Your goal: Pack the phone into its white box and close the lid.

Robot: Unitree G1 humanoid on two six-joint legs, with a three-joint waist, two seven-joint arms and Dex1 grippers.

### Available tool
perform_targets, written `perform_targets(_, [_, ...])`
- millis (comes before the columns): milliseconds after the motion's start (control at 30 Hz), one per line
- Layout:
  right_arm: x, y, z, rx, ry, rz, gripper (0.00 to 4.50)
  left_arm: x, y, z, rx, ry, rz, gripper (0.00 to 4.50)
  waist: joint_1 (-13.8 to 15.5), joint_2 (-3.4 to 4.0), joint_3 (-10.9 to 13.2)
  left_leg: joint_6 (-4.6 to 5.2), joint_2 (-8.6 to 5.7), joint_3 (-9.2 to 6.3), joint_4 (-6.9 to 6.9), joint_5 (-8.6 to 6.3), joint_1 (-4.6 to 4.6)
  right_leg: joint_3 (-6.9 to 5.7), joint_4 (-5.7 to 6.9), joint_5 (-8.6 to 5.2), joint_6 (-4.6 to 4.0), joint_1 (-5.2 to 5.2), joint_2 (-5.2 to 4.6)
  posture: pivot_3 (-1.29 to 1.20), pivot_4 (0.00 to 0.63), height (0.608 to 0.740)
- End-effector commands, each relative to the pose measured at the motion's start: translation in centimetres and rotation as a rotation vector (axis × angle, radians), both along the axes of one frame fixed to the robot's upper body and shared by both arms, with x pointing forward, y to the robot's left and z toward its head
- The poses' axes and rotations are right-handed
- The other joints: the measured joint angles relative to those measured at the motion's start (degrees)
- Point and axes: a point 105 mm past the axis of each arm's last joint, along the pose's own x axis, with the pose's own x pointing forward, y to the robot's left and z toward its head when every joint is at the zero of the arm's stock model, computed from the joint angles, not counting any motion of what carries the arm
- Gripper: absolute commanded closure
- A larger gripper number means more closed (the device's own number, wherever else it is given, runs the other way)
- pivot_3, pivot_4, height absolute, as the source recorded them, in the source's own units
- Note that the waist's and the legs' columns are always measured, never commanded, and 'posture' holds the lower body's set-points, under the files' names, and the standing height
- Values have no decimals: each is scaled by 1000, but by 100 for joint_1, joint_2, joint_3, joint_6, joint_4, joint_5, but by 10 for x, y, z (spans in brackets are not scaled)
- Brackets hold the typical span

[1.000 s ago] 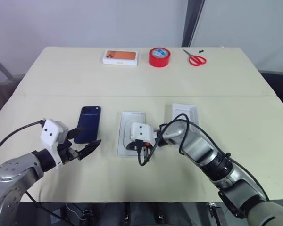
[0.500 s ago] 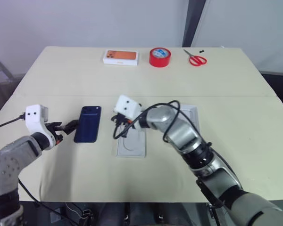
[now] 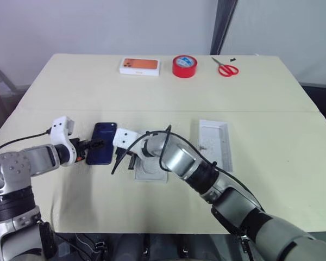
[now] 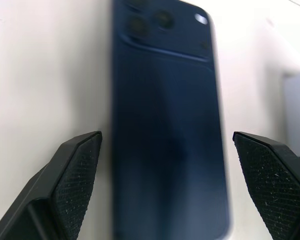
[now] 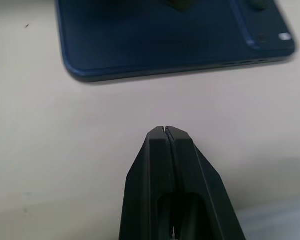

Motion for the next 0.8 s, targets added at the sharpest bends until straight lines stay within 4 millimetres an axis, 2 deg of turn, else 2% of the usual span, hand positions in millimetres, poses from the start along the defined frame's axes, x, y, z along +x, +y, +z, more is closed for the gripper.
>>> perform_targets(33, [-5,14,10,11,-40,52,4492,-15,-26,-17,-56,89,-120,83,6,1,-1,-1,0,0,0,0,0,0,1,0,0,0,0,0,150,725])
perform_targets(333, [-3,12,9,8,-44,49,4492,-19,-48,-21,-178,64,-143,83,17,6,-13,-1,-4,-1,0,0,7,0,1,0,0,7,-6,0,150,725])
perform_targets(533, [-1,7,10,11,-43,40,4492,-8,-39,-13,-311,27,-45,83,49,4,-16,-1,-6,-3,0,0,8,-1,0,0,0,9,-8,0,150,725])
perform_targets(800, [-4,5,8,14,-35,41,4492,-6,-40,-6,-370,13,-42,83,43,2,-17,-1,-6,-4,2,0,8,-2,0,0,0,11,-8,0,150,725])
